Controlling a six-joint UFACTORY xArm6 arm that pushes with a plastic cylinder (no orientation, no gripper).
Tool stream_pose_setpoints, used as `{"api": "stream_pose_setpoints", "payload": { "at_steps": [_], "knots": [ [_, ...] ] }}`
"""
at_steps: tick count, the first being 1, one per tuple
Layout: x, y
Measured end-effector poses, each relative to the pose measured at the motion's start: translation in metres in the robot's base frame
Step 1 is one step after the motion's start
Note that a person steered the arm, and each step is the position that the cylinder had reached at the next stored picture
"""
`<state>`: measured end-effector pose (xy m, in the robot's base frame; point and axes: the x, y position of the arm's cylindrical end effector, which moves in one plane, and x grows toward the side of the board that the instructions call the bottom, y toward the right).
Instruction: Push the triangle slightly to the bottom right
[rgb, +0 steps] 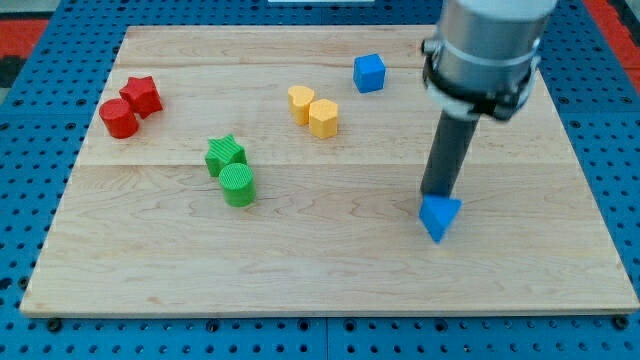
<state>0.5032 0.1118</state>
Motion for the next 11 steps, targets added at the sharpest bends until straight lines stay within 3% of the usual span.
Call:
{"api": "stream_pose_setpoints", "payload": {
  "at_steps": [1, 2, 3, 4, 6, 7, 8, 9, 11],
  "knots": [
    [-0.038, -0.002],
    [-0.050, -0.035],
    [0.014, -0.040],
    [0.057, 0.007],
    [0.066, 0.004],
    [0.046, 0.004],
    [0.031, 0.047],
    [-0.002, -0.031],
    [-0.156, 0.089]
  ]
}}
